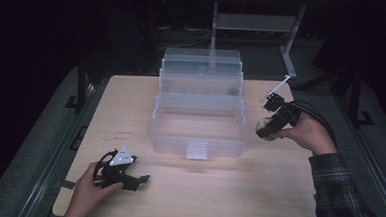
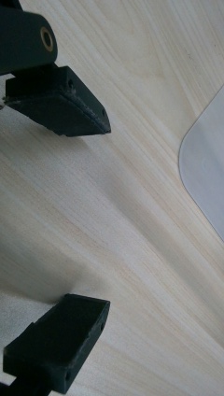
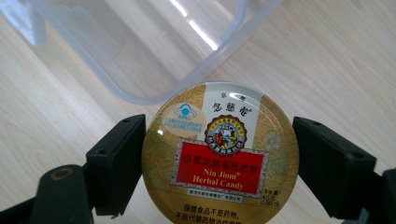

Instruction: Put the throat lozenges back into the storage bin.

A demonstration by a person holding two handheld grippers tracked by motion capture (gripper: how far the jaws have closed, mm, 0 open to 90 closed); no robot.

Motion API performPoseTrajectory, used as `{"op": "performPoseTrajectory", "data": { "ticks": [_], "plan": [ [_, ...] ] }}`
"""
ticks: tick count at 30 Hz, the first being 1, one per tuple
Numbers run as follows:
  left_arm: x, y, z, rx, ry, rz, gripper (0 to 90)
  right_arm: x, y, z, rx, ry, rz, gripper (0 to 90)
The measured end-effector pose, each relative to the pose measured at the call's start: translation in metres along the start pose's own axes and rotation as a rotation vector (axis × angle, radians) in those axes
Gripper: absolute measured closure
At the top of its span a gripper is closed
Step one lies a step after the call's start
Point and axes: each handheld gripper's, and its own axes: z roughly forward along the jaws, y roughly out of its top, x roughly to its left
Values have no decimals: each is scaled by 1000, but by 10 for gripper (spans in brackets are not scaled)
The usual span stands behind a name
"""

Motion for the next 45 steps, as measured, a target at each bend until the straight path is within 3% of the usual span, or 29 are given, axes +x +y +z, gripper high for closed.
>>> {"op": "performPoseTrajectory", "data": {
  "ticks": [13,45],
  "plan": [
    [0,0,0,1,-1,0,122,12,16,-4,-7,14,-37,198],
    [0,0,0,0,0,0,122,35,60,24,19,44,-111,198]
  ]
}}
